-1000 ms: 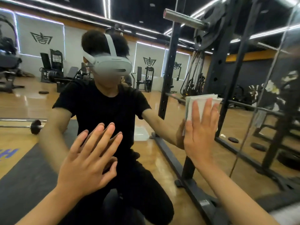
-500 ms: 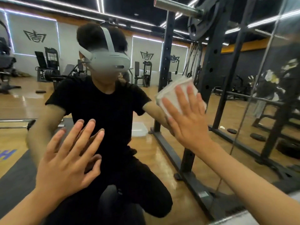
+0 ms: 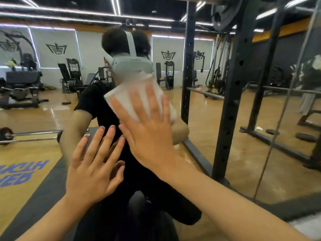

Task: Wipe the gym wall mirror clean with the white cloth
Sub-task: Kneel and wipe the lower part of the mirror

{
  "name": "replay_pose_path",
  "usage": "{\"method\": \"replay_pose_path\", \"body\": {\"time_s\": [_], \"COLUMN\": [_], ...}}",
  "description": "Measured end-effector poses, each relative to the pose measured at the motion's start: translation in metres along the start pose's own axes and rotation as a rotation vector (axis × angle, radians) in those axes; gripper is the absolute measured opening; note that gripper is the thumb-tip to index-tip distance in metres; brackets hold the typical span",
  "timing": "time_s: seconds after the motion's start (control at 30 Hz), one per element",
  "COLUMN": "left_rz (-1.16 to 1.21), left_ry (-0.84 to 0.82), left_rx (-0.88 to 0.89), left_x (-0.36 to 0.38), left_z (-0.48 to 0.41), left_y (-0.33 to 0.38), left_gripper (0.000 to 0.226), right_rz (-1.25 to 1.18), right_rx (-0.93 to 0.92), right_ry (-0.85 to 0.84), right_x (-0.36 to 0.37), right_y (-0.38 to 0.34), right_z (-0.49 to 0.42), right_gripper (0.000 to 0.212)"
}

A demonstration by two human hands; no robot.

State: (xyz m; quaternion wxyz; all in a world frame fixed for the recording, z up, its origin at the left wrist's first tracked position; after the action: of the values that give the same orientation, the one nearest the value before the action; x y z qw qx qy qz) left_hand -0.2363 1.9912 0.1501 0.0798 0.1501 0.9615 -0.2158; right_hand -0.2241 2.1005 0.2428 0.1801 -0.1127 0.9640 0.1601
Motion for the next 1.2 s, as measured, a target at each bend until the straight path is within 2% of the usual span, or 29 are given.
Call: {"method": "replay_pose_path", "body": {"time_s": [0.1, 0.17, 0.27, 0.33, 0.4, 0.47, 0.5, 0.53, 0.63, 0.7, 0.8, 0.9, 0.97, 1.03, 1.13, 1.2], "left_rz": [-0.003, 0.0, 0.001, 0.002, 0.008, 0.017, 0.022, 0.027, 0.048, 0.047, 0.05, 0.033, 0.02, 0.015, 0.015, 0.004], "left_ry": [-0.008, -0.014, -0.004, 0.005, 0.011, 0.007, 0.002, -0.005, -0.024, -0.027, -0.031, -0.026, -0.017, -0.014, -0.014, -0.012], "left_rx": [0.009, 0.005, 0.0, -0.001, -0.004, -0.005, -0.007, -0.009, -0.008, -0.002, -0.002, -0.009, -0.018, -0.015, -0.021, -0.023], "left_x": [-0.003, -0.004, -0.004, -0.003, -0.002, -0.002, -0.001, -0.001, -0.001, -0.001, -0.001, -0.001, -0.002, -0.002, -0.002, -0.002], "left_z": [-0.001, -0.003, -0.005, -0.004, -0.004, -0.003, -0.002, -0.002, -0.003, -0.003, -0.002, -0.001, -0.001, -0.001, -0.001, -0.001], "left_y": [0.0, 0.0, 0.001, 0.001, 0.001, 0.003, 0.003, 0.002, 0.0, -0.001, -0.001, -0.002, 0.0, 0.0, -0.001, -0.001], "left_gripper": [0.071, 0.07, 0.069, 0.069, 0.069, 0.069, 0.069, 0.07, 0.07, 0.071, 0.071, 0.071, 0.072, 0.073, 0.072, 0.071], "right_rz": [0.041, 0.114, 0.226, 0.185, 0.113, 0.085, 0.083, 0.08, 0.097, 0.093, 0.072, 0.185, 0.215, 0.189, 0.101, 0.068], "right_rx": [-0.299, -0.288, -0.027, 0.245, 0.434, 0.572, 0.574, 0.508, 0.097, -0.04, -0.181, -0.362, -0.422, -0.397, -0.121, 0.006], "right_ry": [-0.032, -0.02, -0.004, -0.022, -0.003, 0.068, 0.1, 0.116, 0.035, -0.002, -0.054, -0.208, -0.263, -0.238, -0.09, -0.005], "right_x": [-0.004, -0.011, -0.027, -0.042, -0.051, -0.049, -0.043, -0.035, -0.006, 0.006, 0.029, 0.062, 0.064, 0.052, 0.018, 0.007], "right_y": [0.005, 0.058, 0.166, 0.227, 0.251, 0.238, 0.217, 0.185, 0.076, 0.04, 0.017, 0.009, 0.014, 0.022, 0.041, 0.042], "right_z": [0.009, 0.026, 0.077, 0.12, 0.142, 0.134, 0.118, 0.097, 0.046, 0.044, 0.098, 0.19, 0.218, 0.192, 0.098, 0.066], "right_gripper": [0.051, 0.053, 0.063, 0.064, 0.058, 0.058, 0.058, 0.06, 0.06, 0.056, 0.053, 0.061, 0.065, 0.061, 0.054, 0.053]}}
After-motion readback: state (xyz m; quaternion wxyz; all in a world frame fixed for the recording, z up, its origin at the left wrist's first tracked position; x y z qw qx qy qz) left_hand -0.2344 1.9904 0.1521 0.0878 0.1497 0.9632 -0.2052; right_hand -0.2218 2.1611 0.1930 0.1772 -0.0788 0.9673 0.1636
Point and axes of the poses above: each hand's wrist, its own z-axis away from the middle knuckle, its own x-axis out of the palm, y = z × x, the point moved 10 cm from there along -z, towards the middle knuckle, and after that the axes turned 3 degrees about -x, right-handed, at the moved point
